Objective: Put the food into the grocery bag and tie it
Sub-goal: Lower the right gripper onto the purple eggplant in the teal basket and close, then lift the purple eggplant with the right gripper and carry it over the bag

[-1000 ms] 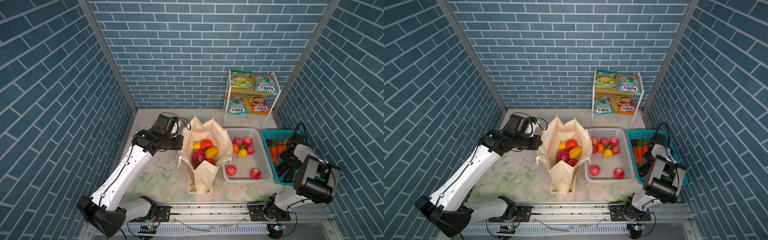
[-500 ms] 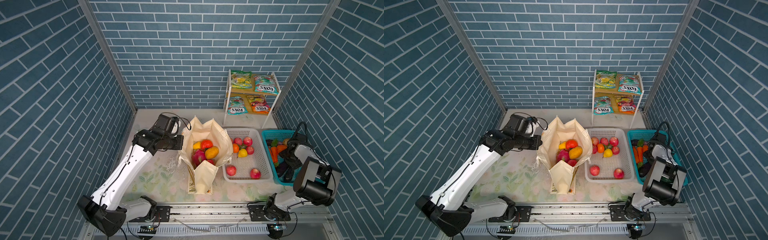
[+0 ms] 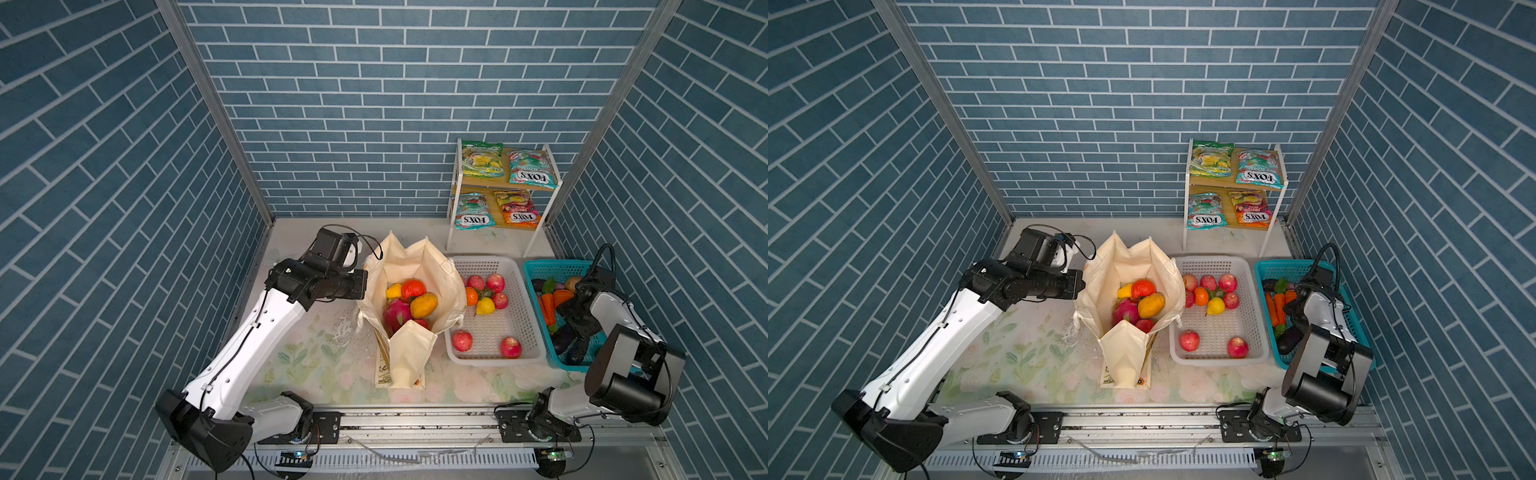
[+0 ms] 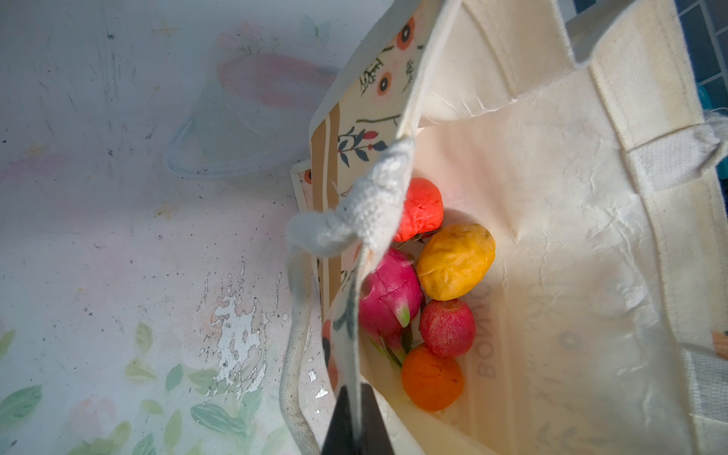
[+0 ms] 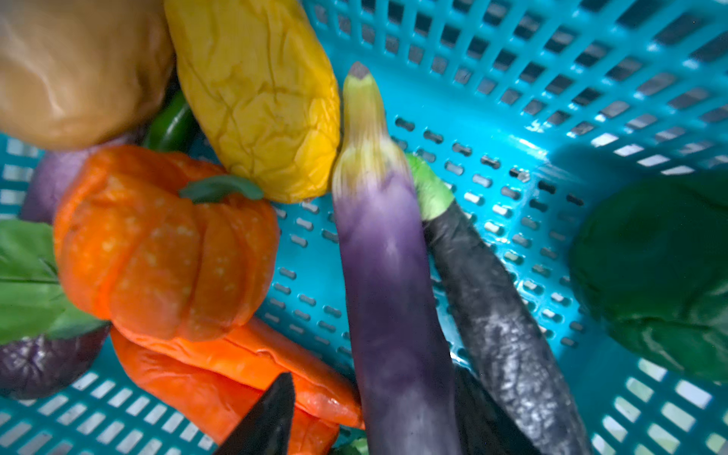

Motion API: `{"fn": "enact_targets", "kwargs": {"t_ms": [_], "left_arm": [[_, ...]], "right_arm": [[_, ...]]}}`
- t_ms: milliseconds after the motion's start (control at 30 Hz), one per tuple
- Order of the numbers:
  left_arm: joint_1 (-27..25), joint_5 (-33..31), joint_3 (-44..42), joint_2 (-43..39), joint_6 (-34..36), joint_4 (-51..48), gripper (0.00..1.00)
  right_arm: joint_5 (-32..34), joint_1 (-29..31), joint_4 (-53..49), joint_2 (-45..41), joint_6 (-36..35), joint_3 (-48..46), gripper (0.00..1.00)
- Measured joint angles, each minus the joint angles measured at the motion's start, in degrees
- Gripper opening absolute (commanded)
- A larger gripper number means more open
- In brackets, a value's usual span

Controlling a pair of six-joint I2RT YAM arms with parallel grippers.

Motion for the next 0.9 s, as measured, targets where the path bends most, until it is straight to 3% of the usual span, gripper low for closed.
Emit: {"fn": "enact_targets", "kwargs": {"t_ms": [467, 733, 900], "left_arm": [[0.0, 0.0, 0.0, 0.0, 0.0, 0.0, 0.00], [0.0, 0.0, 0.0, 0.0, 0.0, 0.0, 0.00], [0.0, 0.0, 0.0, 0.0, 0.0, 0.0, 0.00]], "right_arm": [[-0.7, 0.1, 2.6, 4.1, 0.2, -2.6, 0.57], [-1.0, 0.2, 3.5, 4.6, 0.1, -2.6, 0.37], [-1.2, 0.2, 3.1, 2.3, 0.1, -2.6, 0.31]]}}
